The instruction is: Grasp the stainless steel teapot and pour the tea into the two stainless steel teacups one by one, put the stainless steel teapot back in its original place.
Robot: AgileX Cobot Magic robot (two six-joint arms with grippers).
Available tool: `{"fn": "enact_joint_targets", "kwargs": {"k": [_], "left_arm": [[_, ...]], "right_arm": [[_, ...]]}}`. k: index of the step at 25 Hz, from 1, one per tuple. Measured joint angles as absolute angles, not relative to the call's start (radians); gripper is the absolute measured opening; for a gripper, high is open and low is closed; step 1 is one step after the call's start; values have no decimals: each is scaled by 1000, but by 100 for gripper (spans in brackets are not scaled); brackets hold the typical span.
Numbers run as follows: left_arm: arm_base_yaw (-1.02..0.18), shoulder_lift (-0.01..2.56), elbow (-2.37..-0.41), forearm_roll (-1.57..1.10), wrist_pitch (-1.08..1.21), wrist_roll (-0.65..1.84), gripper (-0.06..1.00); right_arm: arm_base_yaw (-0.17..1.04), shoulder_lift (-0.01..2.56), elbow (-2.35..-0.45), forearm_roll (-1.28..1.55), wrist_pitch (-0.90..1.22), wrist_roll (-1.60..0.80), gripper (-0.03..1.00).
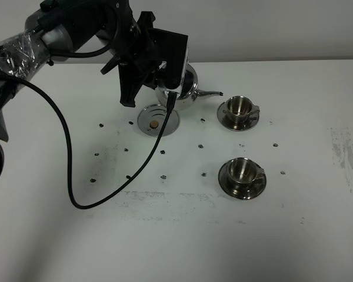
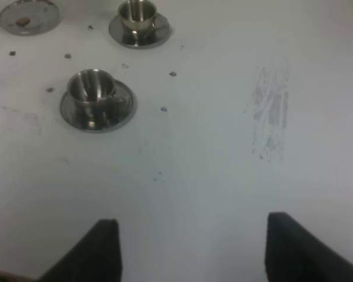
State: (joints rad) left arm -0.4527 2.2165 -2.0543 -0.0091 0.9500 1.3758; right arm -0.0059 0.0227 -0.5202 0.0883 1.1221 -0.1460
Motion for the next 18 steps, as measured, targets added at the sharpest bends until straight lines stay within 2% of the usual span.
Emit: {"fn": "enact_joint_targets", "kwargs": {"k": [12, 18], "left_arm": [[-428, 2262, -2063, 6, 890, 1404, 21], [-422, 2339, -2217, 0, 894, 1410, 21]], "right_arm": [[-6, 23, -520, 88, 1122, -146, 54], [-6, 23, -520, 88, 1122, -146, 54]]}}
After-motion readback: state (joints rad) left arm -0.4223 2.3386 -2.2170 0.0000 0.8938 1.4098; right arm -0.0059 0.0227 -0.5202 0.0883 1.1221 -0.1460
